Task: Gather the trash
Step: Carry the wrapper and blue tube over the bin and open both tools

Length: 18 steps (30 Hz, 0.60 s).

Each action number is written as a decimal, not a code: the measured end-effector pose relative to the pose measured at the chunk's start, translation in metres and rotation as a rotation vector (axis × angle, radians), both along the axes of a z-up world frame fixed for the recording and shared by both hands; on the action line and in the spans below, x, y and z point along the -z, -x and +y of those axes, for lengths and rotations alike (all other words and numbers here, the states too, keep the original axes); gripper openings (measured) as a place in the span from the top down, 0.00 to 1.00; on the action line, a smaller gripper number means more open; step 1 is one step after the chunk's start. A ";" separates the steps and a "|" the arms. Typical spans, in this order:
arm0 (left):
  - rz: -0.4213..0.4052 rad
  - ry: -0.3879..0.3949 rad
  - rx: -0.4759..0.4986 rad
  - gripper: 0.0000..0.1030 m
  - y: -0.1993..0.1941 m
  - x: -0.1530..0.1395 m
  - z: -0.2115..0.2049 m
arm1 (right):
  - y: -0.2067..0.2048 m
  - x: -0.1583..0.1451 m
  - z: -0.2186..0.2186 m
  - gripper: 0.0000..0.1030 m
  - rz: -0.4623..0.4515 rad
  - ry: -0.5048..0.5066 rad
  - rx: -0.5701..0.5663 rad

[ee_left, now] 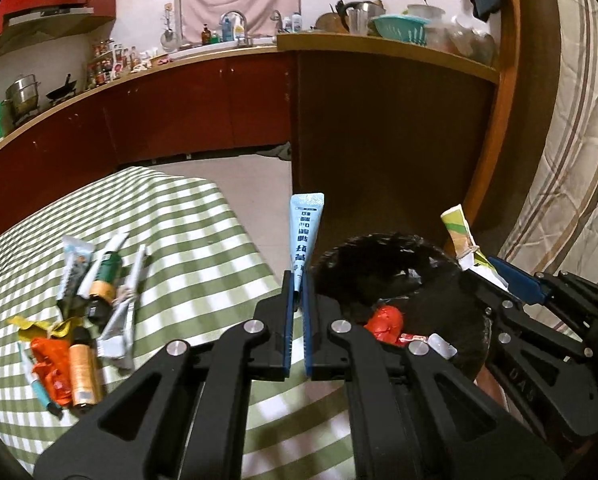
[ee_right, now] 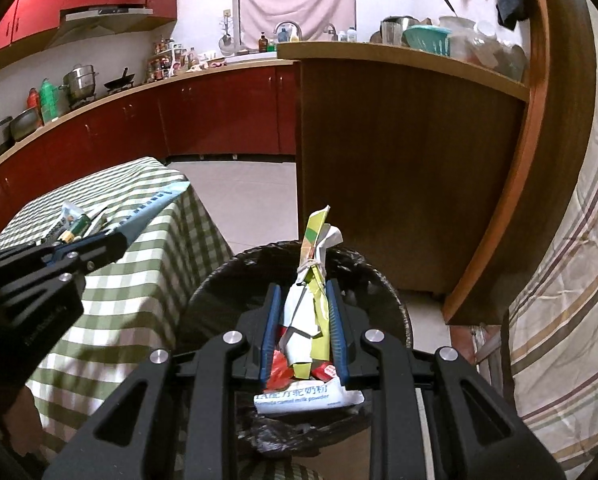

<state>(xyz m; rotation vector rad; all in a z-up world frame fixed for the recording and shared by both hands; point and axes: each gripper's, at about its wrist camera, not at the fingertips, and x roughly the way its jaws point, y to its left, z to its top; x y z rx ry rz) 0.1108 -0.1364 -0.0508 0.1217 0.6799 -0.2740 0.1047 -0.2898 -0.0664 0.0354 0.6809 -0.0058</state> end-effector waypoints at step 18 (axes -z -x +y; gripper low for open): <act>0.096 -0.045 0.029 0.81 -0.025 0.017 -0.035 | -0.014 0.011 -0.027 0.61 0.010 -0.045 0.036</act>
